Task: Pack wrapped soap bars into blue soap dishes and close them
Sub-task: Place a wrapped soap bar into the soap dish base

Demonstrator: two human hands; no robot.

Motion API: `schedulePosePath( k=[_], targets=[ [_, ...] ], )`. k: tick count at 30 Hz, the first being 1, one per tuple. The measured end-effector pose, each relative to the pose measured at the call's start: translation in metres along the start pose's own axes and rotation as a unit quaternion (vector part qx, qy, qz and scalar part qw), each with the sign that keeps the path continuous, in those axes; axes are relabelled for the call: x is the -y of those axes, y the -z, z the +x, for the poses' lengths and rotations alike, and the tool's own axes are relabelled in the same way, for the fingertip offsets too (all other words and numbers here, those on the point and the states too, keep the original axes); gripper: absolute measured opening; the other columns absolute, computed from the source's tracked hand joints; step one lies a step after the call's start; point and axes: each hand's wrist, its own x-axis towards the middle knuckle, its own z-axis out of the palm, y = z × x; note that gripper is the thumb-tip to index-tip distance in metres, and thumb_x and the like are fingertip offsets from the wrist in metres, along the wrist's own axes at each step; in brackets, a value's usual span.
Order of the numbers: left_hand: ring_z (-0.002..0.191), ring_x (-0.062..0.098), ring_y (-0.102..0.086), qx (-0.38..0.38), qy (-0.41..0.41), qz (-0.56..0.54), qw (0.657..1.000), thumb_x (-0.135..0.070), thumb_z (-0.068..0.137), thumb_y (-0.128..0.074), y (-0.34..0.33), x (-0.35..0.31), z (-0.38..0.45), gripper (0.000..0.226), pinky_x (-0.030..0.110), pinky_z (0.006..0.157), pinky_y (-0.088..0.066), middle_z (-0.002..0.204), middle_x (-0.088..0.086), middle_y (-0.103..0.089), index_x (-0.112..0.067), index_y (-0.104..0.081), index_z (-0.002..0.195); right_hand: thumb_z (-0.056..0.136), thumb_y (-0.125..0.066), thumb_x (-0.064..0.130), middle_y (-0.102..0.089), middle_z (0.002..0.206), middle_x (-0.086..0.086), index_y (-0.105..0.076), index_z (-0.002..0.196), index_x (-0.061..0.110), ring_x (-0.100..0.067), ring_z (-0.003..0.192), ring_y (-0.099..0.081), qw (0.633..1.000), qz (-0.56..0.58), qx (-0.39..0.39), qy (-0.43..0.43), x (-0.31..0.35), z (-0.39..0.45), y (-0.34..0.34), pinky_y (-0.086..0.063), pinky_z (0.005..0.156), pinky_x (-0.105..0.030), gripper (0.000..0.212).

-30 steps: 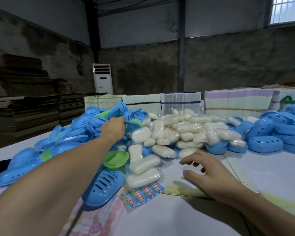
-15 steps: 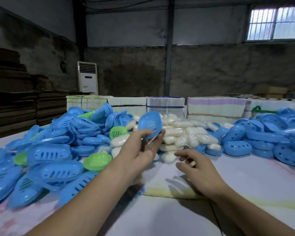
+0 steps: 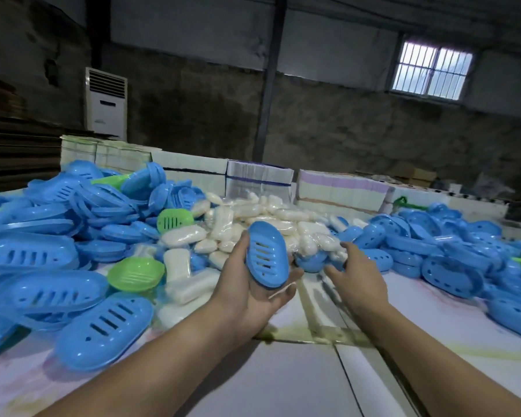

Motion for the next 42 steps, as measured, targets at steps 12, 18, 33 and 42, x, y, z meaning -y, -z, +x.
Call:
schedulePosePath(
  k=[12,18,33,42],
  targets=[
    [0.094,0.023,-0.056,-0.021,-0.015,0.025,0.999,-0.056,0.099,-0.046,-0.005,0.003,0.007,0.055,0.033,0.066,-0.043,0.111,0.009,-0.067,-0.018,-0.061,0.136,0.097,-0.045,0.037,-0.054,0.110,-0.002,-0.042,0.125,0.028,-0.028,0.100,-0.055,0.970,-0.215,-0.028,0.109,0.006,0.028,-0.009,-0.037,0.065,-0.035,0.030],
    [0.092,0.027,-0.063,-0.006,-0.023,0.027,0.999,-0.053,0.098,-0.051,-0.003,0.010,0.012,0.051,0.035,0.062,-0.052,0.123,0.014,-0.066,-0.021,-0.057,0.138,0.100,-0.043,0.034,-0.062,0.085,0.005,-0.054,0.120,0.022,-0.018,0.076,-0.058,0.984,0.012,-0.134,0.115,0.021,0.016,0.021,-0.041,0.061,-0.035,0.026],
    [0.095,0.037,-0.074,0.046,-0.030,-0.043,0.998,-0.045,0.102,-0.049,0.004,0.011,0.013,0.046,0.050,0.075,-0.062,0.118,0.022,-0.071,-0.025,-0.051,0.143,0.093,-0.055,0.027,-0.063,0.102,0.025,-0.052,0.110,0.052,-0.004,0.093,-0.060,0.915,0.302,0.026,0.268,0.053,-0.048,0.025,-0.041,0.073,-0.010,0.030],
    [0.106,0.045,-0.069,0.076,-0.016,-0.089,0.993,-0.042,0.101,-0.052,-0.003,0.009,0.009,0.051,0.050,0.069,-0.063,0.123,0.029,-0.066,-0.021,-0.047,0.147,0.077,-0.062,0.051,-0.066,0.121,0.010,-0.071,0.111,0.038,-0.011,0.116,-0.059,0.882,0.394,0.174,0.192,0.050,-0.047,0.032,-0.047,0.100,-0.035,0.038]
  ],
)
